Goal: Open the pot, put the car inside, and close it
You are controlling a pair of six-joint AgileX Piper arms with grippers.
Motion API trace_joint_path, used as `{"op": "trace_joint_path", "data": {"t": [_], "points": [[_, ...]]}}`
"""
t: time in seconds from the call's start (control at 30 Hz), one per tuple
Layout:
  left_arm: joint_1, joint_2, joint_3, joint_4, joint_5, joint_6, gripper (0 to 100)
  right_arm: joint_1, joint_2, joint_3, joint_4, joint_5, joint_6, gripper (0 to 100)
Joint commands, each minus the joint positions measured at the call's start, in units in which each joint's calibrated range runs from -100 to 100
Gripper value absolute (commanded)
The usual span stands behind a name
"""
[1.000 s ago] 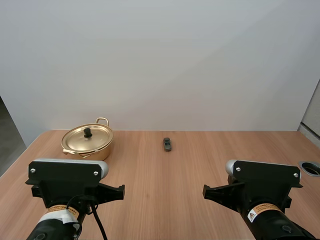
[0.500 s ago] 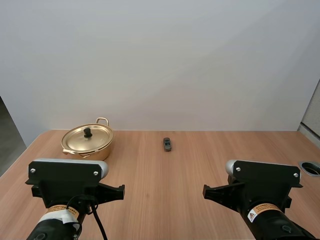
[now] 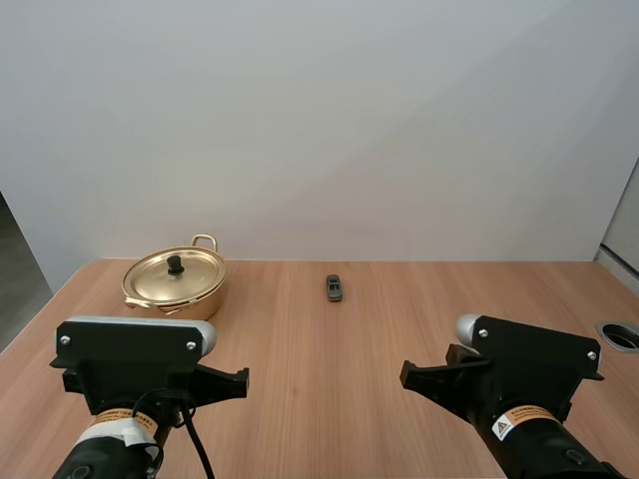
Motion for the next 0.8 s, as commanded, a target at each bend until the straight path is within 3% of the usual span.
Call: {"op": "trace_joint_path", "data": {"t": [0.0,0.37,0.57,0.67,0.77], "points": [[0.03,0.0,0.0,0.03,-0.05,0.02,0,-0.02,0.0,0.0,0.83,0.0,0.04,0],[0.03,0.0,0.0,0.03,0.98,0.02,0,-0.02,0.0,0.0,2.71,0.0,0.04,0],[0.03,0.0,0.0,0.03,1.67,0.22,0,-0.02,0.0,0.0,-0.99,-1.31,0.04,0],[0.03,0.0,0.0,0.03,-2.16,2.72,0,-0.02,0.0,0.0,-11.78,-7.77,0.04,0],[0.03,0.0,0.0,3.19,-8.08,9.53,0,-0.02,0.0,0.0,-34.61,-13.81,-3.44,0]]}}
